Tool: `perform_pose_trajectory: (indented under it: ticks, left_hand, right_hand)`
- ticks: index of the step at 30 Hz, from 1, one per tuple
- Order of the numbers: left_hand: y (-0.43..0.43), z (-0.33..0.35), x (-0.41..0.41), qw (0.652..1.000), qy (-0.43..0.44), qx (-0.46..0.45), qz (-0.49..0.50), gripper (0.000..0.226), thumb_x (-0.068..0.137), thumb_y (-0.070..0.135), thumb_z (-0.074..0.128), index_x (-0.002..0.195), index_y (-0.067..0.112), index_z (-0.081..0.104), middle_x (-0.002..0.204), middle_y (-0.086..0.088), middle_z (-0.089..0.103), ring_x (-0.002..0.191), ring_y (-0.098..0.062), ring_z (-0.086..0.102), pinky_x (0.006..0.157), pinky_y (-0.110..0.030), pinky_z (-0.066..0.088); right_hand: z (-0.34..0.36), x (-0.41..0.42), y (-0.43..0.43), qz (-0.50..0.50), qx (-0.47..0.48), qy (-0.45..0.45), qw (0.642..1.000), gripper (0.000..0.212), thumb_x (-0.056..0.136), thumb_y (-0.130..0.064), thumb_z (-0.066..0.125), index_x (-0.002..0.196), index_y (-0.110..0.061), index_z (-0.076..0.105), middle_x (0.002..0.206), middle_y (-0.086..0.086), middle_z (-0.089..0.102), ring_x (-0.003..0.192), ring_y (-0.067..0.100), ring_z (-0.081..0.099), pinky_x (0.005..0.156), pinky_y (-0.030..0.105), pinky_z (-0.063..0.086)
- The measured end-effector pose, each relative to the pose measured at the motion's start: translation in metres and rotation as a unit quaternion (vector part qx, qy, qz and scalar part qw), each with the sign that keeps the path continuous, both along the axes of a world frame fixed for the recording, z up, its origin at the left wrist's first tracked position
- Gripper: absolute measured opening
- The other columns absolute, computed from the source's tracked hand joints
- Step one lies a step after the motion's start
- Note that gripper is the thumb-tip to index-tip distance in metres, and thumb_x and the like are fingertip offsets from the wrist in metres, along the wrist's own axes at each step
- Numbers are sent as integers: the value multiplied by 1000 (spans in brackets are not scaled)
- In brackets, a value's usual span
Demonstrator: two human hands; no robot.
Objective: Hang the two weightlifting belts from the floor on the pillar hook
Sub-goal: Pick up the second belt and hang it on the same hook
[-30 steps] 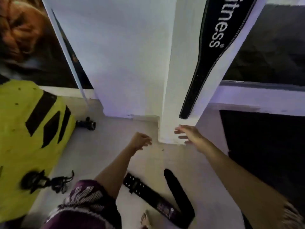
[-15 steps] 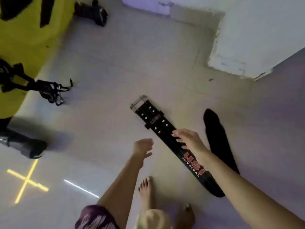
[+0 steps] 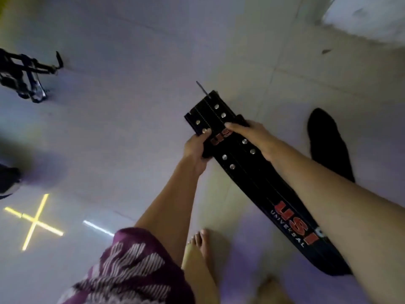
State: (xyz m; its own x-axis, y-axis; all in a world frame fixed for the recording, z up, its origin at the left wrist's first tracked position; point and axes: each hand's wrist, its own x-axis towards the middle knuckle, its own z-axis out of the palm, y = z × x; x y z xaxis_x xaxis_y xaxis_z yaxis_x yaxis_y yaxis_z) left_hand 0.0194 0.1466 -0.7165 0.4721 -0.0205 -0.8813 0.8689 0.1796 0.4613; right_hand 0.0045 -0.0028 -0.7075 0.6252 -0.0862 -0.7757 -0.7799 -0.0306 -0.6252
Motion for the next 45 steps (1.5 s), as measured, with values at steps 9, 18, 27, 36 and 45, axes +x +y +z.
perform_pose_trajectory:
  ticks: [9,18,27,36,45]
  left_hand:
    - [-55,422,-61,983,-108,-32,-145,30,87,38,62,107,16,67,98,-1,74,87,-19,71,67,-30,56]
    - [-150,808,-70,875,-407,-100,-240,13,84,24,66,91,14,69,86,-4,71,79,-21,68,77,-35,57]
    - [-139,885,-101,775,-540,-147,-295,19,90,23,58,88,10,72,77,0,75,72,-13,70,66,-26,52]
    - [-110,859,-99,727,-532,-97,-423,10,76,2,71,80,11,73,70,7,75,68,-9,70,66,-24,53]
    - [-146,969,-97,775,-541,-254,-203,27,75,6,73,100,-1,66,93,-14,72,83,-26,71,75,-35,57]
  right_hand:
    - [439,-87,-75,-20,-17,-43,999,23,73,-28,74,91,-13,70,84,6,73,69,15,70,63,22,53]
    - [778,-151,-118,-220,-30,-340,914,31,84,-24,63,112,-10,65,104,7,73,94,18,70,74,21,54]
    - [903,-147,-116,-369,17,-486,792,19,79,-25,70,95,-15,70,90,5,73,88,22,69,78,33,54]
    - [951,-154,-111,-417,-7,-531,737,5,78,-24,70,76,-21,68,82,-3,67,88,16,62,73,29,50]
    - [974,-164,-102,-300,-90,-538,783,12,83,-32,64,88,-21,65,78,-6,69,66,5,65,49,20,45]
